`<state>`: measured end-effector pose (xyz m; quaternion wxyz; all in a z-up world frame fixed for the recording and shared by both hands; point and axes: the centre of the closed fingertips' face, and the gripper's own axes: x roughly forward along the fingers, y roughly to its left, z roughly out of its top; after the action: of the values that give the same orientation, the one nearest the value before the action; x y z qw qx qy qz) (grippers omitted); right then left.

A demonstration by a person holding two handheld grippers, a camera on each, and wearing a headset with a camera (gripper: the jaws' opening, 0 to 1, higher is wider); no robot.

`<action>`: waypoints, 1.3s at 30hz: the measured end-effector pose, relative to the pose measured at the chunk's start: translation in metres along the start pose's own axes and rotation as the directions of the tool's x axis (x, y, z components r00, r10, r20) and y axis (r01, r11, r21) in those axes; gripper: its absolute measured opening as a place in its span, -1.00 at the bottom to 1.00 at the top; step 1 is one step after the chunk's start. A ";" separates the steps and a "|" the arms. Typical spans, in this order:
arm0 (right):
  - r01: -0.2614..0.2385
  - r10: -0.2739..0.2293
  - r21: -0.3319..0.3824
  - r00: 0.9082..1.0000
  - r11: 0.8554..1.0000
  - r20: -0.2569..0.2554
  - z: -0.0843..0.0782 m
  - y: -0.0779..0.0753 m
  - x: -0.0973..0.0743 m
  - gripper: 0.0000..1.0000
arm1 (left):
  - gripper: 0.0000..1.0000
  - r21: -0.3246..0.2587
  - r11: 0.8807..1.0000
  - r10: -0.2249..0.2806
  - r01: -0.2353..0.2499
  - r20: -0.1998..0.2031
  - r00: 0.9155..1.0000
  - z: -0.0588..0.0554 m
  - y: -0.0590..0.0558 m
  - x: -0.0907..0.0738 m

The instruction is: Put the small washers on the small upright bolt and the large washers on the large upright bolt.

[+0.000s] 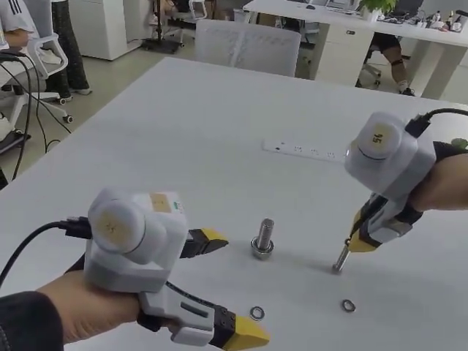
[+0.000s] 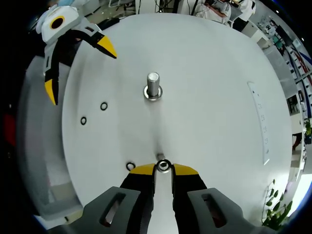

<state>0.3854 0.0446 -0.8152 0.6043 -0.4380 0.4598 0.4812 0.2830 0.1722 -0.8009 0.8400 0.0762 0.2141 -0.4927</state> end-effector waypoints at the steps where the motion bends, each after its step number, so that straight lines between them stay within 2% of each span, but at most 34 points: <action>1: 0.000 0.000 0.000 1.000 1.000 0.001 0.000 0.000 0.000 -0.73 | 0.67 0.000 1.000 0.001 -0.001 0.000 1.000 0.000 0.000 0.000; 19: -0.015 0.015 0.007 1.000 1.000 -0.006 -0.001 0.002 0.007 -0.73 | 0.66 -0.005 1.000 0.004 -0.004 0.000 1.000 -0.002 0.002 -0.001; 39: -0.043 0.043 0.046 0.999 0.998 -0.001 -0.008 0.009 0.043 -0.73 | 0.66 -0.011 1.000 0.011 -0.011 -0.005 1.000 -0.003 0.004 -0.002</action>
<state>0.3807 0.0458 -0.8591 0.6033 -0.4146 0.4804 0.4831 0.2849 0.1771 -0.8035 0.8425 0.0737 0.2186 -0.4867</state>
